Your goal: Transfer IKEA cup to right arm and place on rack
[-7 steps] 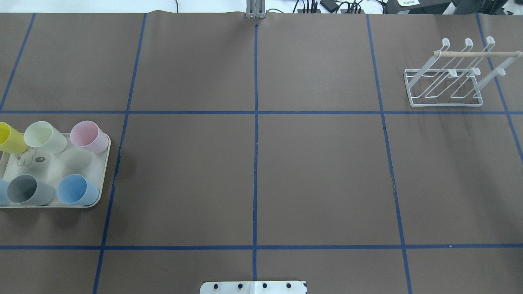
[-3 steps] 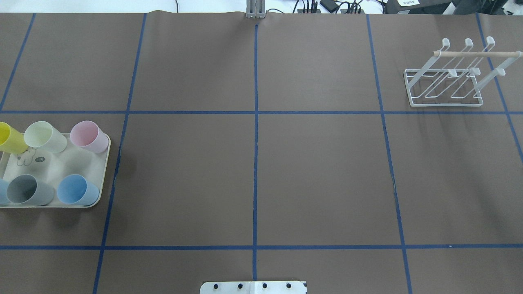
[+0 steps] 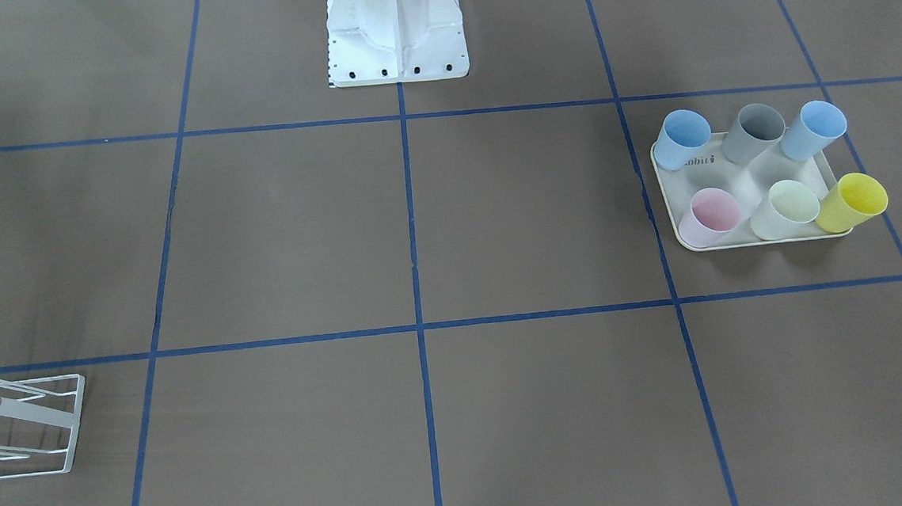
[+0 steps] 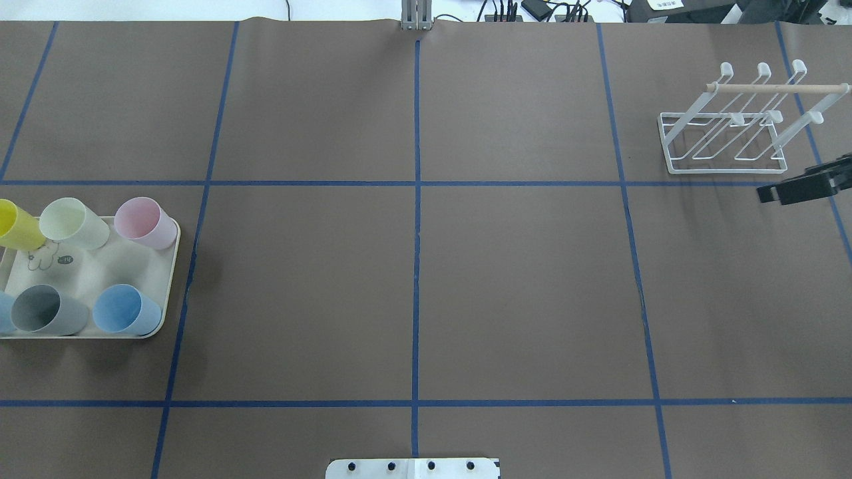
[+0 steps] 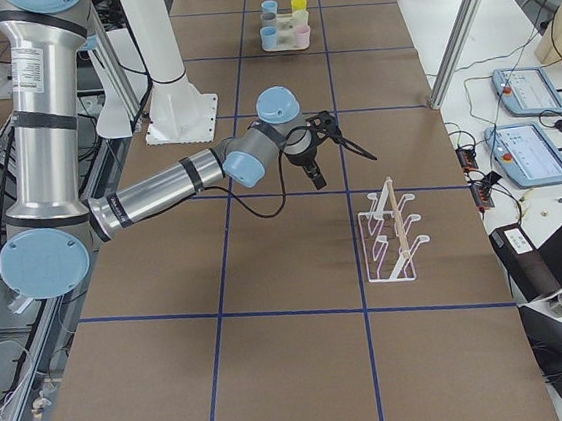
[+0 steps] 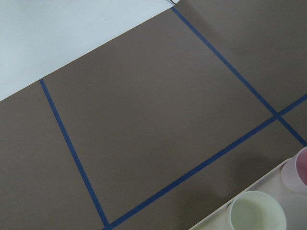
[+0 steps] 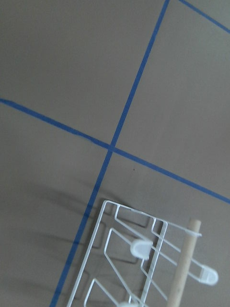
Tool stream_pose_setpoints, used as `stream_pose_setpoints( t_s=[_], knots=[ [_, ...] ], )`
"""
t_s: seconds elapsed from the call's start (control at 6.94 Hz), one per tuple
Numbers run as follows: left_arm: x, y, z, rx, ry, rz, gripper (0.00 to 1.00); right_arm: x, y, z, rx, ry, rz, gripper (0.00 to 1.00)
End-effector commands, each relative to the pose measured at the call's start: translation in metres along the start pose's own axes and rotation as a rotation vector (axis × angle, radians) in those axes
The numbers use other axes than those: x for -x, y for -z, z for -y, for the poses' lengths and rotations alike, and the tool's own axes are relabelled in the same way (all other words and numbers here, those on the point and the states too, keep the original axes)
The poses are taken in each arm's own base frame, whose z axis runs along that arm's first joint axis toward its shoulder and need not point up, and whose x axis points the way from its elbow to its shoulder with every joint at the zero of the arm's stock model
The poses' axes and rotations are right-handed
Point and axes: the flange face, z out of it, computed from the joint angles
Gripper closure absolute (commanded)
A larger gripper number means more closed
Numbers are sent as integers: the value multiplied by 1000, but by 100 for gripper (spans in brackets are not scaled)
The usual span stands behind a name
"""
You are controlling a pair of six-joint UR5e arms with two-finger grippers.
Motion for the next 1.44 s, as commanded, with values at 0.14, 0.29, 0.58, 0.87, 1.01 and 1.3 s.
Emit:
stream_pose_setpoints(
  t_s=[0.14,0.29,0.58,0.87,1.01,1.3],
  knots=[
    [-6,-89,-47,-32,59,7,0,72,-34,8,23,-6,84,1],
    [-6,-103,-61,-24,49,-1,0,72,-34,7,24,-6,85,0],
    [-7,-118,-77,6,40,-12,0,72,-34,8,24,-6,85,0],
    [1,-129,-100,-13,21,-23,12,73,-35,7,27,-5,86,1],
    [2,-130,-104,-14,22,-25,46,72,-35,8,25,-5,85,0],
    [0,-128,-102,-22,11,-28,90,73,-35,7,26,-4,87,1]
  ],
)
